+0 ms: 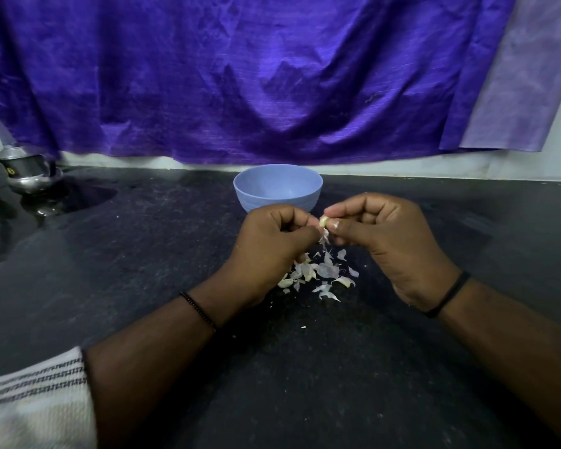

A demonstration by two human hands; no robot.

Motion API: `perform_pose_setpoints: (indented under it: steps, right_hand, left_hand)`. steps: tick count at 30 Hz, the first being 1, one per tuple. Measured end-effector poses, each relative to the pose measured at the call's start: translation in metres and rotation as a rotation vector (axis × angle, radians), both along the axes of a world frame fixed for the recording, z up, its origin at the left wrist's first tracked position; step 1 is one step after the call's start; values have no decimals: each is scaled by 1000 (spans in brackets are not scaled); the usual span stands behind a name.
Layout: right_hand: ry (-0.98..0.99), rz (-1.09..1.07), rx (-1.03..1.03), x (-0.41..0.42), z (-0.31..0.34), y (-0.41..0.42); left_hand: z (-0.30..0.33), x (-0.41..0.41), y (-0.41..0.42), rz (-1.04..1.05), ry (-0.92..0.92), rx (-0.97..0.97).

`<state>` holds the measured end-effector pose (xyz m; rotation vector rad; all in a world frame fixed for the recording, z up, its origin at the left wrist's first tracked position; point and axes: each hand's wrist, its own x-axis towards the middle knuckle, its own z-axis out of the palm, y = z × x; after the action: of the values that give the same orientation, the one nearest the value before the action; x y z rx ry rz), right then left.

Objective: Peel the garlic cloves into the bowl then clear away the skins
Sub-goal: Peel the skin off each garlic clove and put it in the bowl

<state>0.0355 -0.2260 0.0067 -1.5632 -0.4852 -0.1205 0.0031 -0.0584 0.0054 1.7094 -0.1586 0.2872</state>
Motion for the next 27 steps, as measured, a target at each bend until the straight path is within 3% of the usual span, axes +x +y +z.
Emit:
perform_pose_setpoints:
  steps: [9, 18, 23, 27]
  right_hand:
    - [-71, -7, -172, 2, 1, -1]
    - [85, 84, -124, 4, -1, -2]
    - [-81, 16, -278, 3, 1, -3]
    - [-104, 41, -288, 1, 3, -5]
  left_hand:
    - [-1, 0, 2, 19, 7, 23]
    - [-2, 2, 3, 2, 31, -9]
    - [-2, 4, 5, 7, 30, 3]
    - [-1, 4, 6, -4, 9, 30]
